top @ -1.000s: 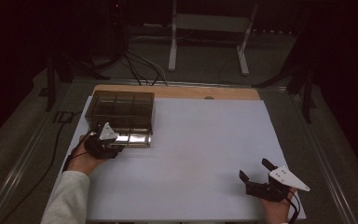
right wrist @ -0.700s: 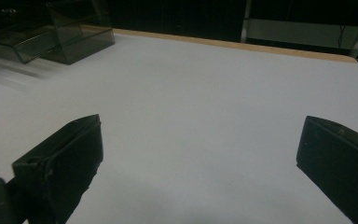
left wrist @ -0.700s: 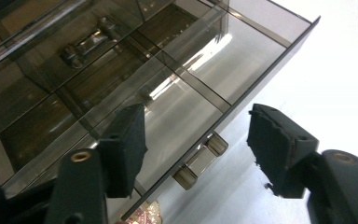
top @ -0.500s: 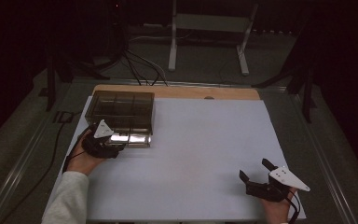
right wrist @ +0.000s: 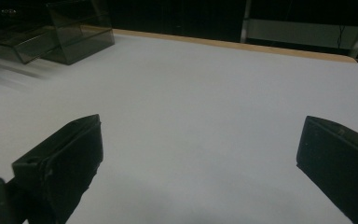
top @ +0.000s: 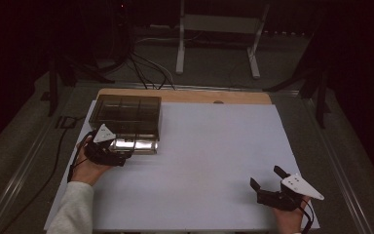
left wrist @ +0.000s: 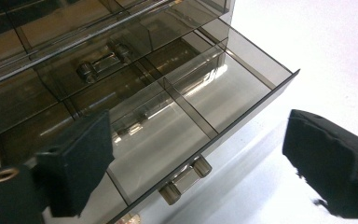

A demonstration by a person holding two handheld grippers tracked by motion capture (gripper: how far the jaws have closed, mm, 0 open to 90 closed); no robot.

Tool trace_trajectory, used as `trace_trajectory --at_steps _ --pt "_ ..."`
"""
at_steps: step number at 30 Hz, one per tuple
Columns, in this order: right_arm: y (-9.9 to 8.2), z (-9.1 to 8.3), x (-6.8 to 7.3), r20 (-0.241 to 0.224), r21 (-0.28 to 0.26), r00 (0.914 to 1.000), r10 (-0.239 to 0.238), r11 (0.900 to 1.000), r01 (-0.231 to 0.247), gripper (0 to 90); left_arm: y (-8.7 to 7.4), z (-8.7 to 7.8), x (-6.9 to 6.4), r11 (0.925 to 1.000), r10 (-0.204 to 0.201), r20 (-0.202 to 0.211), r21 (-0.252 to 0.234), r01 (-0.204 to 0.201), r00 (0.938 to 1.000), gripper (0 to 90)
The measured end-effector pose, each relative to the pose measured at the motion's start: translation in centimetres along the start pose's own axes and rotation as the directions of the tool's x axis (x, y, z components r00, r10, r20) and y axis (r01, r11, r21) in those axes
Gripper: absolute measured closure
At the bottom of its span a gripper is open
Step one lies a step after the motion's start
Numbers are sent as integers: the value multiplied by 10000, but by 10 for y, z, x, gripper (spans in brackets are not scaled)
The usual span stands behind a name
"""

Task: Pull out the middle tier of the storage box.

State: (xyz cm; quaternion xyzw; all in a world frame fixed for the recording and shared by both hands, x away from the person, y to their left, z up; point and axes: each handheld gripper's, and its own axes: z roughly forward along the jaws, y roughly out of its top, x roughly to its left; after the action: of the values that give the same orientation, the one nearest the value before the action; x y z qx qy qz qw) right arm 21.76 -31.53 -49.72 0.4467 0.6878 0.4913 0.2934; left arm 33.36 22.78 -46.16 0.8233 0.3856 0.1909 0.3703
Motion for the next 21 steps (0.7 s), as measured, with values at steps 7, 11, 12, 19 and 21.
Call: trace_trajectory --at_steps 7,11,12,19,21 --pt "0 0 -1 17 -22 10000 18 10000 -18 7 2 -1 -2 9990 -381 261 -211 387 9989 26" --pt "0 0 0 4 -12 10000 9 10000 -9 7 2 -4 -3 9981 -477 325 -367 489 9983 5" --pt "0 0 0 4 -14 10000 5 10000 -5 7 2 -4 -3 9979 -495 315 -396 507 9983 6" --pt "0 -1 -1 6 -26 10000 14 10000 -14 7 1 -10 -5 9955 -661 48 -675 663 9978 5" --pt "0 -1 0 -4 -23 10000 35 10000 -35 7 1 -12 -6 9947 -697 -51 -754 692 9976 5"
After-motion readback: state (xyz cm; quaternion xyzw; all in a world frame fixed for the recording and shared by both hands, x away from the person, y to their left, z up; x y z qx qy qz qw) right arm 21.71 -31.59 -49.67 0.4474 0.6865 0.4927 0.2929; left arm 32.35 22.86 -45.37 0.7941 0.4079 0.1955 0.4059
